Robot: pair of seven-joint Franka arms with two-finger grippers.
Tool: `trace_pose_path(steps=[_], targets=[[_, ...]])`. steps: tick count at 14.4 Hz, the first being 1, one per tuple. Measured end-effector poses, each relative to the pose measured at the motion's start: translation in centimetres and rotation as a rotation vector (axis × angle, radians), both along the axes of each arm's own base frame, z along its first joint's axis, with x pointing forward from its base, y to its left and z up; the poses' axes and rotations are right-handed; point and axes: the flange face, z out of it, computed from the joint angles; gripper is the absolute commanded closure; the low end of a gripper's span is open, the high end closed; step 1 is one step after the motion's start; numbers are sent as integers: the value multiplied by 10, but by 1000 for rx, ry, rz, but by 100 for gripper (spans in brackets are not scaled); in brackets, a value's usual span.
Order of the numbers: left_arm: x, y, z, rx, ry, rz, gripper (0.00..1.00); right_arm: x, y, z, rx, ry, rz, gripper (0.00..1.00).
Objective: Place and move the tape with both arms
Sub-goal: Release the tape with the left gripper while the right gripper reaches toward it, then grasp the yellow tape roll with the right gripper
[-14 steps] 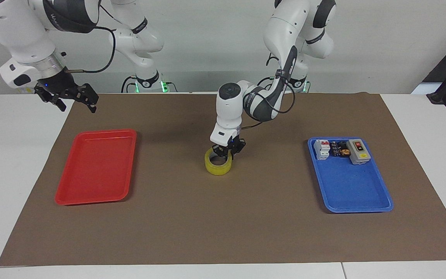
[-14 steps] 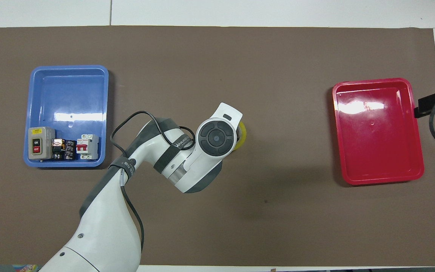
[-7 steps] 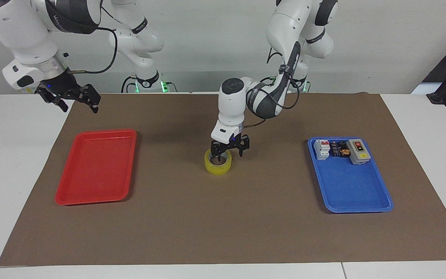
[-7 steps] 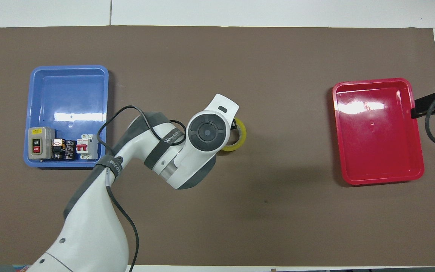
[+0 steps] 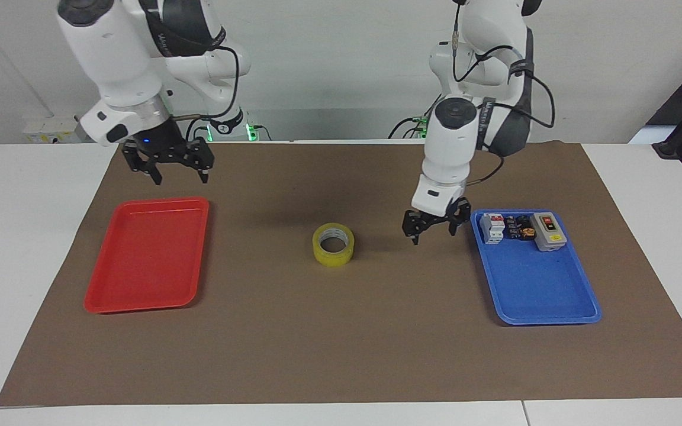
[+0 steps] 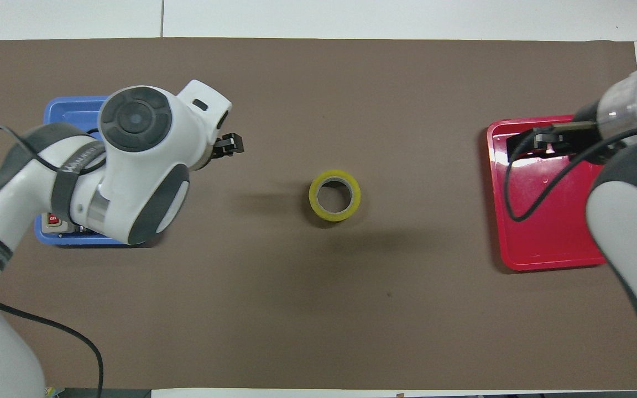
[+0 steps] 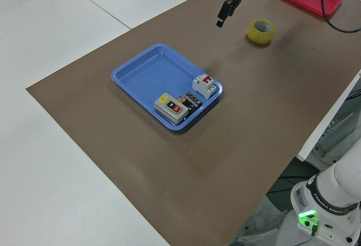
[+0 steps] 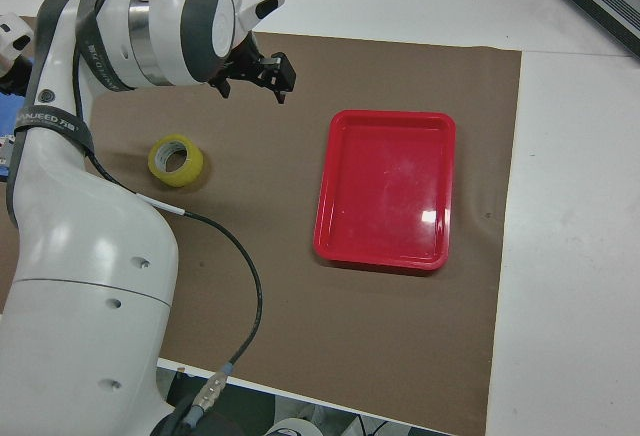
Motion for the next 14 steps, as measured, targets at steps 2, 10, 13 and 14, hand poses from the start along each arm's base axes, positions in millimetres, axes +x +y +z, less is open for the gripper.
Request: trace_pose_path(steps=[2,10,13,14], targets=[[11,50,12,-8,21,-11,0,11,46,-31,6,-17,13,0],[-1,192,129,-87,88,-39,0,22,143,-173,57,-54,-29,0],[-9,207,165,-104,130,-36,0,12,183,-213,52,-32,-31,0],[-11,210,171,-104,147,-35,0,9,190,-221,50,-28,-21,0]])
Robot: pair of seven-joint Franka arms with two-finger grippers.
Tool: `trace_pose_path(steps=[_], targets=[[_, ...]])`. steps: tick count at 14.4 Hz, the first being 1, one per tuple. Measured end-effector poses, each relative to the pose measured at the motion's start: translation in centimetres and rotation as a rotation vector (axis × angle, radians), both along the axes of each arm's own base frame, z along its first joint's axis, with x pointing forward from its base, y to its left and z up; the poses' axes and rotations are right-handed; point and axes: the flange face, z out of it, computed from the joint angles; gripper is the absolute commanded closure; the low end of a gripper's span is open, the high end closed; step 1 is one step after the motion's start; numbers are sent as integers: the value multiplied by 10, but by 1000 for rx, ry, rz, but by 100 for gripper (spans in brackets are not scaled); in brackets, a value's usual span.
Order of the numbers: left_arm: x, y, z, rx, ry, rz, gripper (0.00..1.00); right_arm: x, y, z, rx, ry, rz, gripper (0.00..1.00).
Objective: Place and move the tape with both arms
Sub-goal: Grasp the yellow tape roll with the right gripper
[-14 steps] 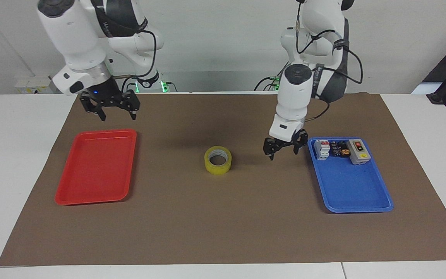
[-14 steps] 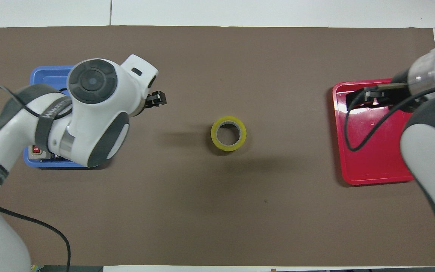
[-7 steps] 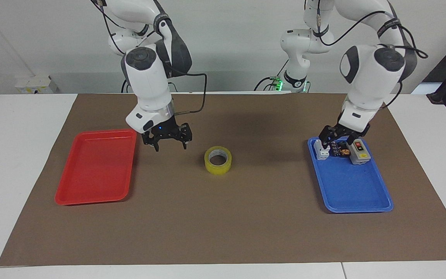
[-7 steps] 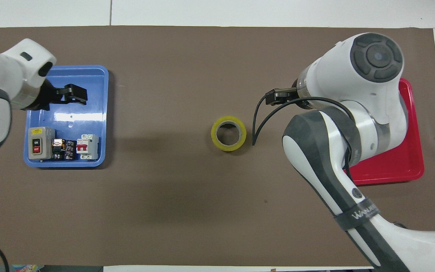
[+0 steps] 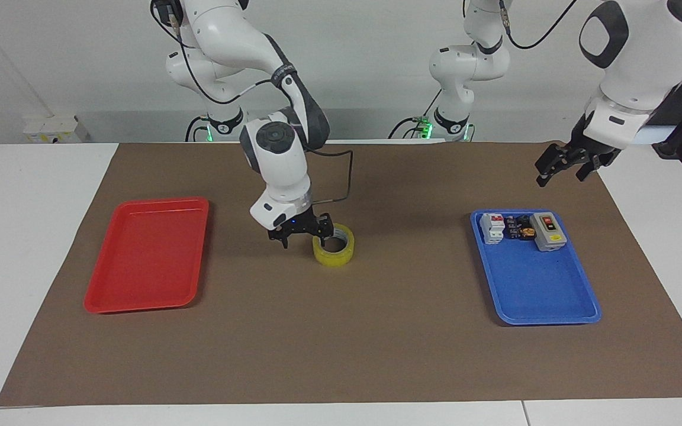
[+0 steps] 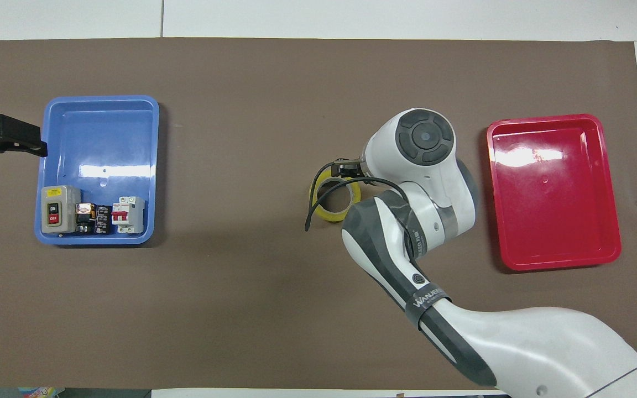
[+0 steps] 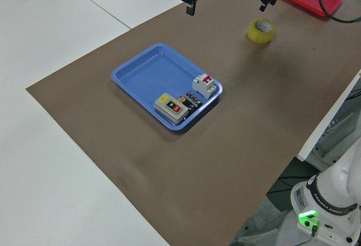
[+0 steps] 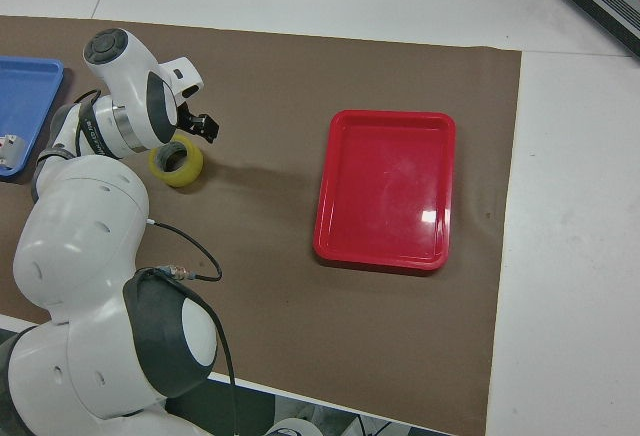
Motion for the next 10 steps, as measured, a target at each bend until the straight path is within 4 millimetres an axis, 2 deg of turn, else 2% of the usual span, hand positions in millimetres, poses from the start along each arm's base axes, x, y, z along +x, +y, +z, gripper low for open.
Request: trace_pose_path(steps=[2,7,10], targets=[[-3,2,3,0,18,-9,0,-4,2,-12,-2,2,4,0],[-5,5,-18,-2,57,-63,0,-16,-6,-41,-7,5,0,0],[-6,15,-19,-3,58,-72,0,-20,-8,-48,-12,11,10,12]])
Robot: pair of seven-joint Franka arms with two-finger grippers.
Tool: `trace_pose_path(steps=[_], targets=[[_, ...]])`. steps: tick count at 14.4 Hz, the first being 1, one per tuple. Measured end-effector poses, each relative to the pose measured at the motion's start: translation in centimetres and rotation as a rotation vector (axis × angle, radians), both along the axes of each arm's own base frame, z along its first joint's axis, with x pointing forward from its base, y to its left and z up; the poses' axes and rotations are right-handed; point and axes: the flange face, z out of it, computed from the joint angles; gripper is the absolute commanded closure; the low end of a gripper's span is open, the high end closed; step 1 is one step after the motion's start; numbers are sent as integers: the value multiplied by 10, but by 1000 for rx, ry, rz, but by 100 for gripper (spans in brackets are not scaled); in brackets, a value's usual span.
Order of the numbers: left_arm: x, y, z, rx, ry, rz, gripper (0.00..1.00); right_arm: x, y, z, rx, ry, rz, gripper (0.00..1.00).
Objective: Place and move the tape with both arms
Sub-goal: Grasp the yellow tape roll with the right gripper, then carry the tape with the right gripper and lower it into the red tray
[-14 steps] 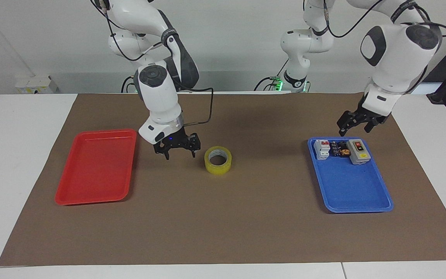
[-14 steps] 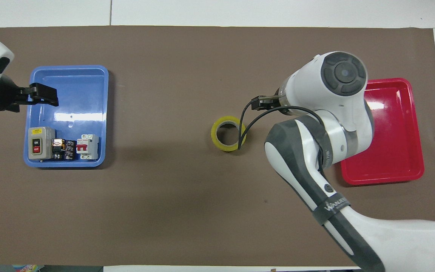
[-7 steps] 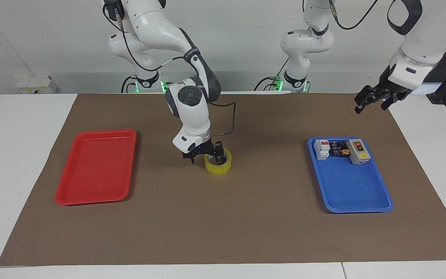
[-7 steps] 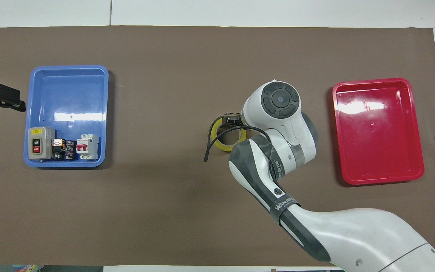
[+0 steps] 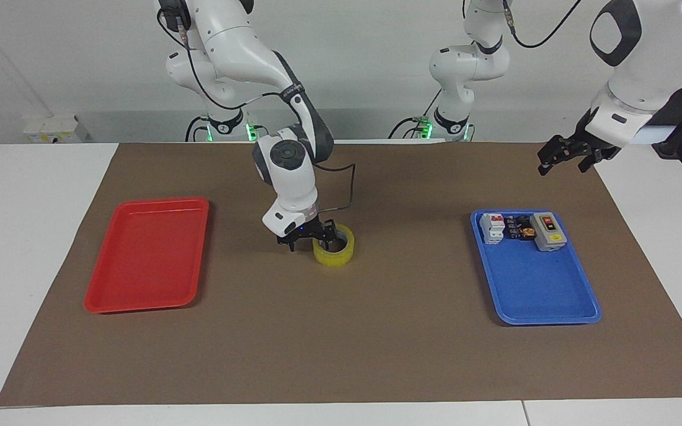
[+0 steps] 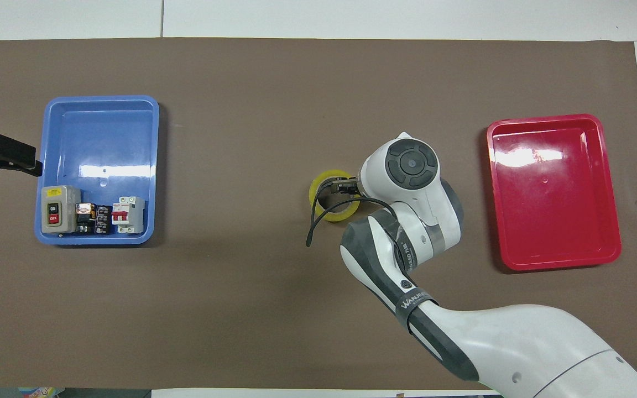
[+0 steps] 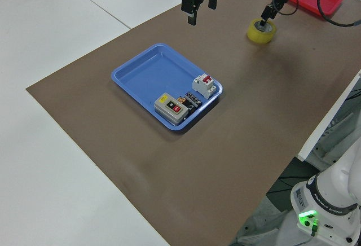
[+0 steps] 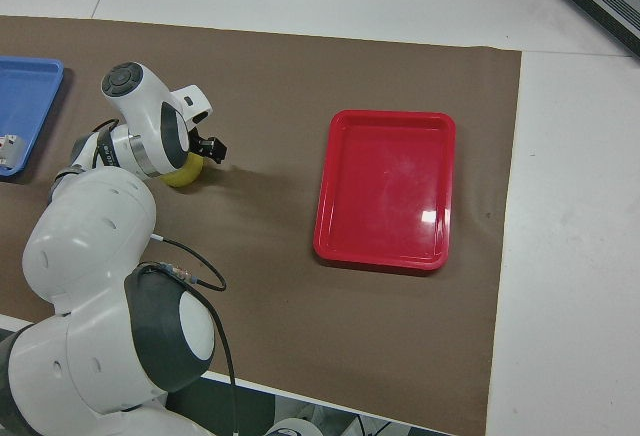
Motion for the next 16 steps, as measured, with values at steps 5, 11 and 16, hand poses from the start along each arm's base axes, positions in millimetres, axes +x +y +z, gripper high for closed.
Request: trace_pose_path(steps=[5,11,16], targets=[[2,0,2,0,-21,0,0,-9,8,-3,-4,8,22,86],[4,-1,0,0,-37,-3,0,-2,1,8,-9,16,9,100],[5,-2,-1,-1,-50,-9,0,50,-96,106,-22,49,7,100]])
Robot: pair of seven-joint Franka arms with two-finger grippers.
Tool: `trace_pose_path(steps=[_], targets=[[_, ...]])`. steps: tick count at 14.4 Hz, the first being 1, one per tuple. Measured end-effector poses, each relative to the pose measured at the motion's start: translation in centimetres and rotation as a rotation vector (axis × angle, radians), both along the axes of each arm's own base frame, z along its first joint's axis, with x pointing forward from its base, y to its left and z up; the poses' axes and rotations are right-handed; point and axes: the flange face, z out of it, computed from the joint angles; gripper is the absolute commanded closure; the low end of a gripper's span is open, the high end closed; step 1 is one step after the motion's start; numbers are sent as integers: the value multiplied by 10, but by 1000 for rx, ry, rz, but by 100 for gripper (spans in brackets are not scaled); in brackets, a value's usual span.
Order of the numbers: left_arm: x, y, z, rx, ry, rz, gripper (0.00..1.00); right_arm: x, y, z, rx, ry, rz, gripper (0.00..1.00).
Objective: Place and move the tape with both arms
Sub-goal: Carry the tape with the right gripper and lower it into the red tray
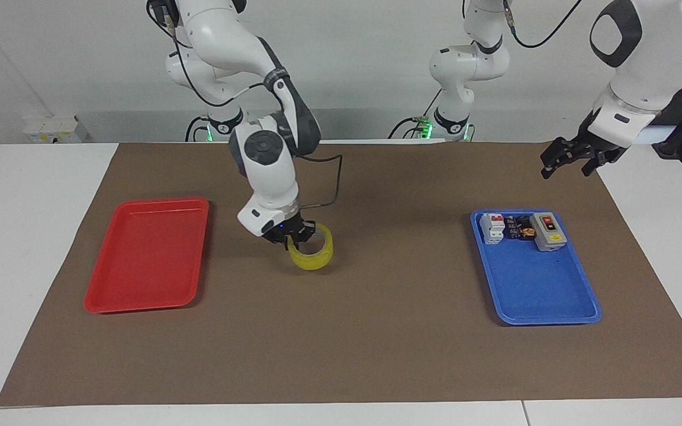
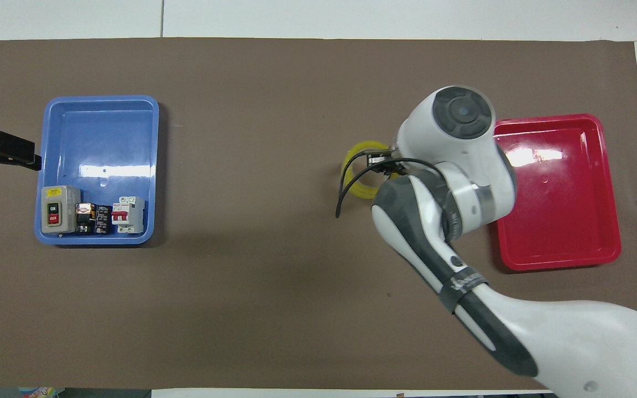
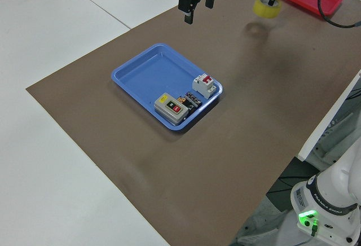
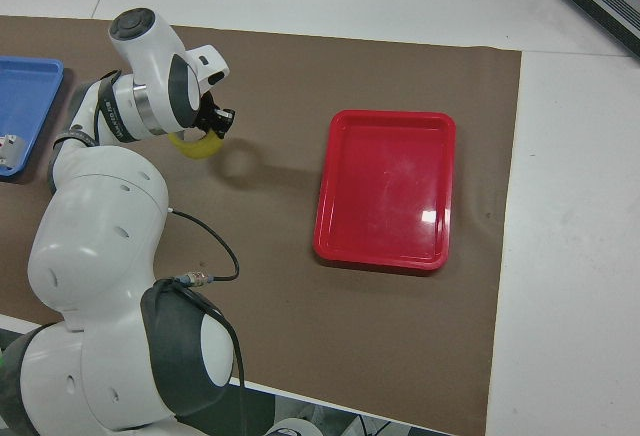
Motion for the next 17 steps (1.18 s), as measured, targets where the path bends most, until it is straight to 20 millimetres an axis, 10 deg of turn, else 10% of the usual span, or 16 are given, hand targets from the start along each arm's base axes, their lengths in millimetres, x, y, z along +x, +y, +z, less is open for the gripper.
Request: trace_pose_path(steps=[3,7,11,17], targets=[[2,0,1,0,-18,0,0,11,-126,48,-1,8,66,100],[2,0,0,0,-17,0,0,8,-267,44,-1,14,88,100],[2,1,1,0,-21,3,0,-2,-314,19,-33,17,50,100],[1,3,4,0,-27,5,0,-20,-320,-55,-47,-6,36,100]])
